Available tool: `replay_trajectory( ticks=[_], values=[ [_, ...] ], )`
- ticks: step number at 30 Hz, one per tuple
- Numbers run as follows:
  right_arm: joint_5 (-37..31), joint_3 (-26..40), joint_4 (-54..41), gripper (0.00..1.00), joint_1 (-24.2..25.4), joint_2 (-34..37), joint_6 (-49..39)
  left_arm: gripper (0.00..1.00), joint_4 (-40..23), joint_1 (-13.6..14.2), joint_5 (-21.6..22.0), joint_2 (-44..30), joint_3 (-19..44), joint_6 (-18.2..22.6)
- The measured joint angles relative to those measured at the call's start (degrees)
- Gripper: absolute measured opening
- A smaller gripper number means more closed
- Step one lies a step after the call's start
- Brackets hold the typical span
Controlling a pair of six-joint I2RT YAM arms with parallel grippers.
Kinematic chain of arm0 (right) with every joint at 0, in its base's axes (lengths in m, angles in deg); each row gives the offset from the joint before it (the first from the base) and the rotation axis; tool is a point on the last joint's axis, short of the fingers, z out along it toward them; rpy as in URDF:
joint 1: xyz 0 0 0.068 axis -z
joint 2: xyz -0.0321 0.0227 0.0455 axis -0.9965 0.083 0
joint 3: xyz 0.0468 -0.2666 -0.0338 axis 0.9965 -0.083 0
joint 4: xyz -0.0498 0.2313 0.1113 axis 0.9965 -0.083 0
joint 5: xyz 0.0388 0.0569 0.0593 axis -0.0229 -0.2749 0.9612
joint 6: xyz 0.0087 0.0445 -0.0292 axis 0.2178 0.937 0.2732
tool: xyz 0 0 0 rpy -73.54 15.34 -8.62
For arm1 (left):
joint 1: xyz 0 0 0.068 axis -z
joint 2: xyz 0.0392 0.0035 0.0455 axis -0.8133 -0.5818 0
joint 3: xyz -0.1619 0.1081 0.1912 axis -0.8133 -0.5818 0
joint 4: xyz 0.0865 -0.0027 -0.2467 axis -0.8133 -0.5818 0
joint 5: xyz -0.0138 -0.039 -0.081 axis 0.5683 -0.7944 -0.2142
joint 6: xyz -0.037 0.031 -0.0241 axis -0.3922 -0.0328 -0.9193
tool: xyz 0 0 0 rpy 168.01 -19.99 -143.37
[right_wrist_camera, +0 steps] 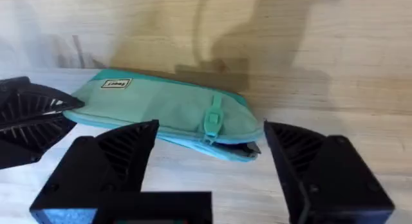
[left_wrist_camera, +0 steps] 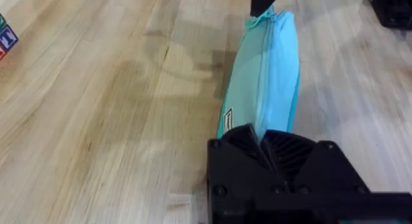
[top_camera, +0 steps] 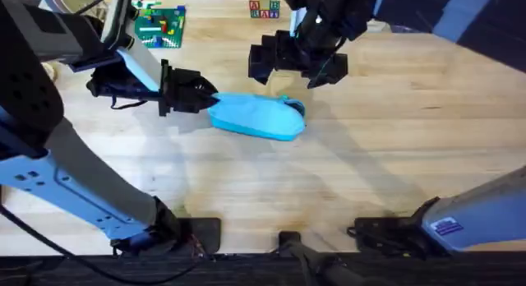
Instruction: Unzip the bag, pick up the pens from the table one at a time and place them inside, then zip the bag closed.
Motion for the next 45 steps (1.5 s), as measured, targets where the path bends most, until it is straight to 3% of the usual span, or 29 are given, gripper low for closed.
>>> replay_trajectory(
  ticks=[33,38,39,45],
  values=[
    [1.3,0.2,-1.5,0.947,-0.4,1.9,5.4,0.042,0.0,0.0,0.0,0.0,0.0,0.0],
    [2.1,0.3,-1.7,0.847,-1.1,4.1,5.4,0.042,0.0,0.0,0.0,0.0,0.0,0.0],
    [2.5,0.3,-1.8,0.776,-1.5,4.8,5.4,0.042,0.0,0.0,0.0,0.0,0.0,0.0],
    [2.7,0.3,-2.8,0.587,-1.6,4.8,5.5,0.042,0.0,0.0,0.0,0.0,0.0,0.0]
  ],
)
